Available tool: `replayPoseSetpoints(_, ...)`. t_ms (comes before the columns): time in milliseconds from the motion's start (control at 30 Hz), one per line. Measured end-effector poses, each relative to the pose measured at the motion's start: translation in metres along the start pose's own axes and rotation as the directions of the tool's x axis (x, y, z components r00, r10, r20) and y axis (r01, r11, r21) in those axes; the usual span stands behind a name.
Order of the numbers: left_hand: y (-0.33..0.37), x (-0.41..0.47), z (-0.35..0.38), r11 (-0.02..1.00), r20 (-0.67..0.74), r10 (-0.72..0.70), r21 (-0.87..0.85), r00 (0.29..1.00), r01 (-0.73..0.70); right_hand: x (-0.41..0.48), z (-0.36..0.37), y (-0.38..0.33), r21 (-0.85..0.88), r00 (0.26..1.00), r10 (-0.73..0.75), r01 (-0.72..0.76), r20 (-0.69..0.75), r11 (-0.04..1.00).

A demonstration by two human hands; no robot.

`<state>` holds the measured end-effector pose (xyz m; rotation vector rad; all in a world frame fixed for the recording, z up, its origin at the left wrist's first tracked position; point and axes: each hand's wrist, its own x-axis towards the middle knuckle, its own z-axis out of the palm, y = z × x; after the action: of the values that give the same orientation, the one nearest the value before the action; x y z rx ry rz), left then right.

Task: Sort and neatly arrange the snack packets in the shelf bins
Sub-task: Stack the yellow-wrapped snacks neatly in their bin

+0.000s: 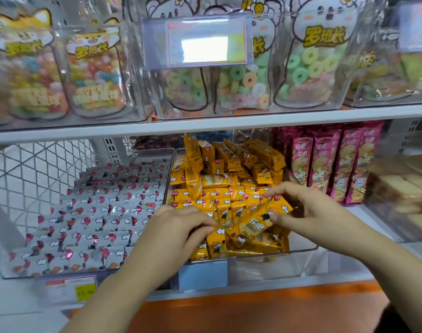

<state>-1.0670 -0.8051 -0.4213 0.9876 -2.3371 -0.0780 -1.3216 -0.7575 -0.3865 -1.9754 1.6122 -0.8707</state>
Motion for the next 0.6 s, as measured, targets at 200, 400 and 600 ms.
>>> replayPoseSetpoints(200,0.009,0.004,0.004,0.982,0.127,0.158,0.079,0.979,-0.169,0.002,0.004,0.002,0.004,0.997,0.047,-0.047,-0.058,0.999)
replayPoseSetpoints(400,-0.007,-0.002,-0.002,0.990,0.094,0.134,0.038,0.987,-0.138,0.018,0.030,-0.006,0.069,0.997,0.026,-0.021,-0.077,0.997)
replayPoseSetpoints(600,-0.004,0.000,-0.002,0.998,-0.009,0.016,0.055,1.000,-0.015,0.032,0.072,-0.014,0.036,0.996,-0.056,0.053,0.073,0.998)
